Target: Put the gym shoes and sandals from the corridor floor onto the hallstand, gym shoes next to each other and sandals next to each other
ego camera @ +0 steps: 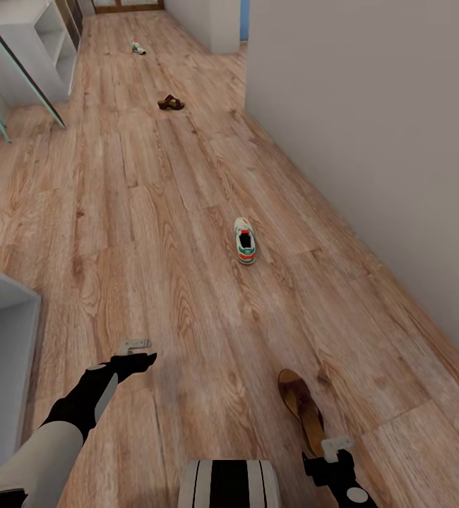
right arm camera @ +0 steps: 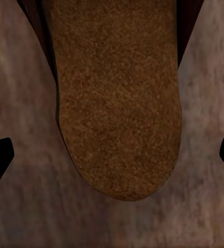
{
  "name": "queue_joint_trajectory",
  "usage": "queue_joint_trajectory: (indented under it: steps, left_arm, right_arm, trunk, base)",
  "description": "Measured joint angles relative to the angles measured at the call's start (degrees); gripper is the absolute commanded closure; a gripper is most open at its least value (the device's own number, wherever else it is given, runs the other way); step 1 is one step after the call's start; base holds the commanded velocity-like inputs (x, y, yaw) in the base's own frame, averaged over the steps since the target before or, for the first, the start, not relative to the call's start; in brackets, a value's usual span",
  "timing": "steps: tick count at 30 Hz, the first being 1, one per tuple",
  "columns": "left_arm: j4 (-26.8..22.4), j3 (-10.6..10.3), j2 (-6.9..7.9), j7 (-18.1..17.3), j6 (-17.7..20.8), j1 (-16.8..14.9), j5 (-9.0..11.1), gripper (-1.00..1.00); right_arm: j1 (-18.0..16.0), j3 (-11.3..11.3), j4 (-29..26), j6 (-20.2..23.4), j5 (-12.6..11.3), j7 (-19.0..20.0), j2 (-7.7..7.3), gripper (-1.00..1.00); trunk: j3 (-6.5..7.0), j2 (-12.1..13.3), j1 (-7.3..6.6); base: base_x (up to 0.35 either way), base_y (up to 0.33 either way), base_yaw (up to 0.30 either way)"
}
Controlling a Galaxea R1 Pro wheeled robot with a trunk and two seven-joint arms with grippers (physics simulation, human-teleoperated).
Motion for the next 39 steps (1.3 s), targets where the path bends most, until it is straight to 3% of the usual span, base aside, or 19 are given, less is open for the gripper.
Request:
queue_joint_trajectory:
  steps: [24, 32, 39]
  left_arm:
    - [-0.06, 0.0, 0.05, 0.0, 0.0, -0.02, -0.01, -1.0]
    - [-0.07, 0.08, 0.02, 0.0, 0.0, -0.07, 0.0, -1.0]
    - [-0.07, 0.02, 0.08, 0.0, -0.04, -0.05, 0.0, -1.0]
  right_arm:
    - [0.0, 0.0, -0.01, 0.0, 0.0, 0.0, 0.0, -1.0]
    - [0.0, 0.0, -0.01, 0.0, 0.0, 0.0, 0.0, -1.0]
    - [0.0, 0.0, -0.01, 0.0, 0.0, 0.0, 0.0, -1.0]
  trunk:
    - [0.0, 0.0, 0.0]
    - [-1.77, -0.11, 0.21]
    - [-1.77, -0.11, 0.21]
  base:
    - [0.034, 0.0, 0.0]
    - [0.0, 0.0, 0.0]
    - [0.0, 0.0, 0.0]
